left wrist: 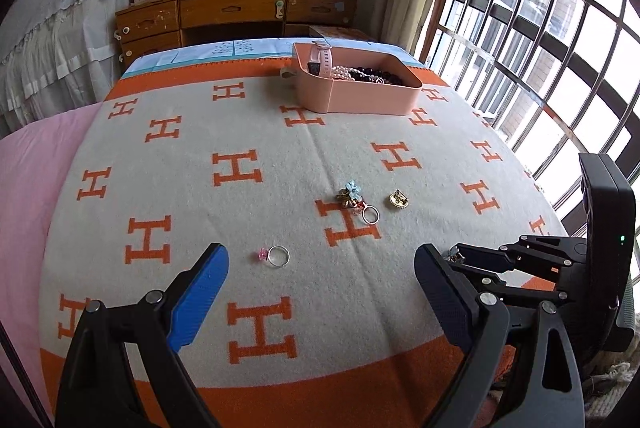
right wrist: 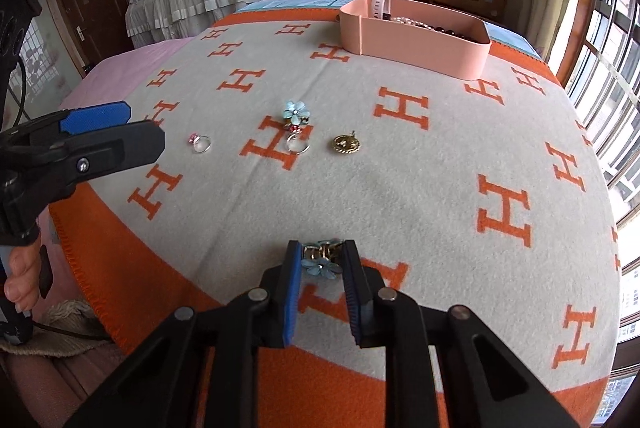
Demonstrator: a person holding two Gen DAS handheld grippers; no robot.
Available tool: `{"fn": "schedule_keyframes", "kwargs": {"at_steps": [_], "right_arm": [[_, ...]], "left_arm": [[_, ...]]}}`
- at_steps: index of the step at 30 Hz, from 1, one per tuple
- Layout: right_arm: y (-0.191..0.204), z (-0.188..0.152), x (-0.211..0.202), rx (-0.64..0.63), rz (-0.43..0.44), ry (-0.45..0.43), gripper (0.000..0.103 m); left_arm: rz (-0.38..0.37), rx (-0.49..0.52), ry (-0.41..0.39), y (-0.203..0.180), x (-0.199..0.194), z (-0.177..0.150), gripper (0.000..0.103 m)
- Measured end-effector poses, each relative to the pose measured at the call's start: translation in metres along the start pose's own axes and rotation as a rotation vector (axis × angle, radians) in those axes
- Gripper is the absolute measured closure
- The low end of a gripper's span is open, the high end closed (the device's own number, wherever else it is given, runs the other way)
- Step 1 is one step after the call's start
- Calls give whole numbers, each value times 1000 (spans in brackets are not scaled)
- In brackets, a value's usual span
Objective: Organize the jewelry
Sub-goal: 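Grasp the blue flower earring with the right tool, then grasp the blue flower ring with the left tool while the right tool holds the earring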
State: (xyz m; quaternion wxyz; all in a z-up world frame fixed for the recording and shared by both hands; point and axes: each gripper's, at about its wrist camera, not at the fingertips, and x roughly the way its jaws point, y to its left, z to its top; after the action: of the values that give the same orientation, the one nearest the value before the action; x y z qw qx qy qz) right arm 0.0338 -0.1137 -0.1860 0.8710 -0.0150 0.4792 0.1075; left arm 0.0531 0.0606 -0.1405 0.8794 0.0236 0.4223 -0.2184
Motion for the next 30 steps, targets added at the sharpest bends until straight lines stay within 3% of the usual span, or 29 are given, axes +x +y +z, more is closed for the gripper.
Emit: {"fn": "schedule_keyframes", "kwargs": {"at_steps": [5, 7, 14, 18, 21, 30], "right_arm": [[-31, 11, 4, 72, -29, -30, 83], [-41, 13, 5, 100, -24, -42, 83], [-52, 10, 5, 124, 0, -66, 83], [-52, 9, 5, 120, 7, -77, 83], [-53, 9, 5, 112, 12, -83, 83], [-57, 6, 3, 111, 38, -98, 83]], "left_arm": [[16, 89, -29, -14, 18, 20, 32], [16, 104, -15, -17, 30, 27, 48], [5, 104, 77, -31, 73, 38, 52], [29, 109, 132, -40, 94, 39, 72], [45, 80, 170, -37, 105, 39, 78], [69, 78, 176, -39, 109, 43, 88]]}}
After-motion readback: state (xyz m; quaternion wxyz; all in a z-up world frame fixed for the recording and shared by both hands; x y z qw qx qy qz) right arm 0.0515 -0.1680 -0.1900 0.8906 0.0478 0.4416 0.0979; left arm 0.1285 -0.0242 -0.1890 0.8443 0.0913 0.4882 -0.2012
